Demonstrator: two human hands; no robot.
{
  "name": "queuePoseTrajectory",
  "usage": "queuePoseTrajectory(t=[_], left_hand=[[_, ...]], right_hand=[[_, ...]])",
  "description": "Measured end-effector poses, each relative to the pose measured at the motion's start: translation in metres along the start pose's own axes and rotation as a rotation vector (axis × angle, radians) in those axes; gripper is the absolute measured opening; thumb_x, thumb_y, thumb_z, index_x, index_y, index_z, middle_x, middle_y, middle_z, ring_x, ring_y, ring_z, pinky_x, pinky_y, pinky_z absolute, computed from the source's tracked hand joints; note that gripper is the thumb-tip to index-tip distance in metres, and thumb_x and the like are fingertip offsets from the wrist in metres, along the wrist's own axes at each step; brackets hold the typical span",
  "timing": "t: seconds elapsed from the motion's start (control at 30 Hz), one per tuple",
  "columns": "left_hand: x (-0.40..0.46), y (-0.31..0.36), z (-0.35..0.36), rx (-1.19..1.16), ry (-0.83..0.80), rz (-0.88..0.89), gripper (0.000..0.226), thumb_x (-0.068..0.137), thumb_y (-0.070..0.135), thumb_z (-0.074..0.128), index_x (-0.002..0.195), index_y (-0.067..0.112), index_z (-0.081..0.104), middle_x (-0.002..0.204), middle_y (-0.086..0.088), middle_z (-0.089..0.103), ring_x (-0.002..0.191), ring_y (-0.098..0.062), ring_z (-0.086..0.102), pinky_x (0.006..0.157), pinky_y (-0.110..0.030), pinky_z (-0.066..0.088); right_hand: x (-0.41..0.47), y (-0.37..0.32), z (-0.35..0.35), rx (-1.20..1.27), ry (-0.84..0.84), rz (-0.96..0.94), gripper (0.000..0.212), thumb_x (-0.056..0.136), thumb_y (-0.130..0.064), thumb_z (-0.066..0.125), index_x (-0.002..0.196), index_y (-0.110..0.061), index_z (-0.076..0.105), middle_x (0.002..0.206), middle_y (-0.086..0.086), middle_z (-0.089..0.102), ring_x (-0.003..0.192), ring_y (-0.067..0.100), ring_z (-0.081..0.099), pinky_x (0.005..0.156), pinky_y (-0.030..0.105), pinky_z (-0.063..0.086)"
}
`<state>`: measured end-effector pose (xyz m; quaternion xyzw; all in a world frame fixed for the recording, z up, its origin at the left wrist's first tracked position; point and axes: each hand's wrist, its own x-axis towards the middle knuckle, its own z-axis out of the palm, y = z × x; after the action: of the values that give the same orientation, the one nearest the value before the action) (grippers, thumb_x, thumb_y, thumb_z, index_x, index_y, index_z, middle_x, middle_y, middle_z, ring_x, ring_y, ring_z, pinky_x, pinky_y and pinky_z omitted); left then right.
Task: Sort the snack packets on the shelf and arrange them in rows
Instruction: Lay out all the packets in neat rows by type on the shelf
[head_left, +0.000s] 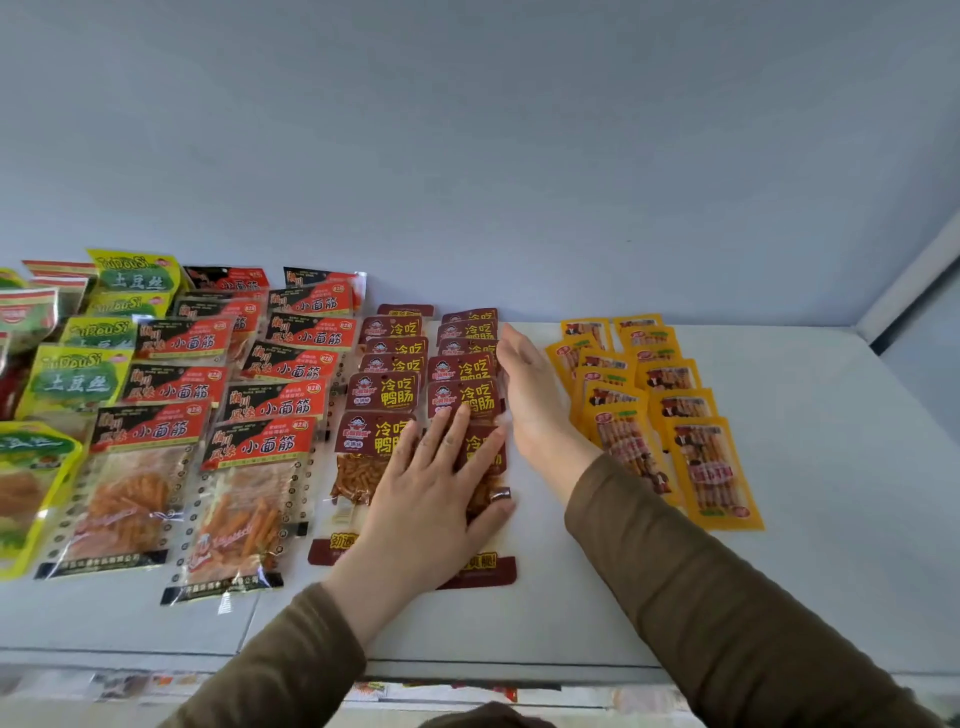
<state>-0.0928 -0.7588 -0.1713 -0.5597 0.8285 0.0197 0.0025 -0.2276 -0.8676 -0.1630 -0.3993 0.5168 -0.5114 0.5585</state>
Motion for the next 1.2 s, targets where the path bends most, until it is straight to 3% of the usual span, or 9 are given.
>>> queuePoseTrajectory(t=[0.1,0.2,0.43,0.57,0.7,0.8,1.03,1.13,1.2], left_hand=[[0.001,-0.01,-0.001,0.012,-0.025,0.026,0.075,0.092,0.081,0.001,0.158,0.047,-0.014,0.171,0.002,-0.015,0.156,-0.021,-0.02,0.123,-0.049,-0.018],[0.001,-0.016,-0.001,-0.007,-0.047,0.039,0.076,0.09,0.083,0.002,0.156,0.05,-0.017,0.17,0.002,-0.019,0.155,-0.022,-0.025,0.124,-0.049,-0.017],[-0.001,-0.018,-0.006,-0.034,-0.051,0.02,0.076,0.092,0.08,-0.001,0.157,0.046,-0.019,0.169,-0.003,-0.021,0.153,-0.023,-0.028,0.124,-0.046,-0.017],[0.005,-0.004,-0.022,-0.096,0.047,0.053,0.073,0.097,0.074,0.004,0.161,0.041,-0.01,0.17,-0.003,-0.016,0.154,-0.023,-0.024,0.124,-0.043,-0.017],[0.017,0.04,-0.031,-0.163,0.026,0.088,0.076,0.096,0.072,0.009,0.163,0.037,-0.003,0.171,-0.004,-0.015,0.154,-0.023,-0.024,0.124,-0.04,-0.017],[0.039,0.081,-0.027,-0.17,0.016,0.078,0.073,0.1,0.069,0.016,0.163,0.035,-0.001,0.171,-0.006,-0.014,0.155,-0.027,-0.023,0.127,-0.046,-0.012],[0.09,0.155,-0.001,-0.135,0.077,-0.062,0.072,0.103,0.062,0.024,0.164,0.028,0.007,0.173,-0.007,0.001,0.158,-0.026,-0.012,0.127,-0.052,-0.001],[0.091,0.156,0.007,-0.13,0.106,-0.072,0.065,0.104,0.058,0.028,0.162,0.032,0.017,0.173,-0.003,0.006,0.159,-0.023,-0.009,0.128,-0.049,0.007],[0.088,0.151,0.009,-0.158,0.112,-0.073,0.063,0.104,0.058,0.031,0.161,0.033,0.022,0.172,-0.001,0.007,0.159,-0.02,-0.007,0.128,-0.046,0.009]], right_hand=[[-0.006,-0.002,0.005,-0.045,-0.028,-0.007,0.047,0.107,-0.036,0.043,0.153,-0.029,0.038,0.155,-0.004,0.045,0.139,0.015,0.045,0.11,0.039,0.045],[-0.011,-0.003,0.01,-0.091,-0.022,-0.02,0.048,0.107,-0.04,0.041,0.154,-0.033,0.036,0.159,-0.005,0.038,0.146,0.017,0.036,0.118,0.046,0.033],[-0.026,-0.012,0.014,-0.178,-0.062,-0.077,0.045,0.107,-0.033,0.045,0.152,-0.029,0.041,0.159,-0.007,0.038,0.143,0.011,0.037,0.114,0.031,0.037],[-0.025,-0.039,-0.026,-0.241,0.02,-0.174,0.037,0.105,-0.023,0.049,0.142,-0.023,0.055,0.142,-0.009,0.053,0.118,-0.004,0.049,0.079,0.001,0.04],[-0.015,-0.061,-0.087,-0.203,0.189,-0.159,0.034,0.105,-0.022,0.049,0.137,-0.021,0.059,0.13,-0.009,0.057,0.112,0.0,0.052,0.072,0.006,0.041],[-0.003,-0.063,-0.117,-0.172,0.226,-0.09,0.039,0.104,-0.033,0.051,0.141,-0.019,0.055,0.143,-0.005,0.053,0.123,0.007,0.048,0.09,0.02,0.036],[0.026,-0.053,-0.133,-0.197,0.002,0.144,0.061,0.097,-0.06,0.042,0.145,-0.023,0.05,0.144,-0.002,0.054,0.132,0.019,0.05,0.105,0.034,0.037],[0.035,-0.051,-0.146,-0.217,-0.004,0.183,0.052,0.098,-0.061,0.041,0.126,-0.023,0.061,0.126,-0.001,0.061,0.118,0.019,0.057,0.102,0.037,0.039],[0.038,-0.051,-0.155,-0.245,-0.027,0.185,0.055,0.1,-0.061,0.039,0.134,-0.021,0.057,0.135,0.002,0.055,0.126,0.023,0.051,0.097,0.038,0.033]])
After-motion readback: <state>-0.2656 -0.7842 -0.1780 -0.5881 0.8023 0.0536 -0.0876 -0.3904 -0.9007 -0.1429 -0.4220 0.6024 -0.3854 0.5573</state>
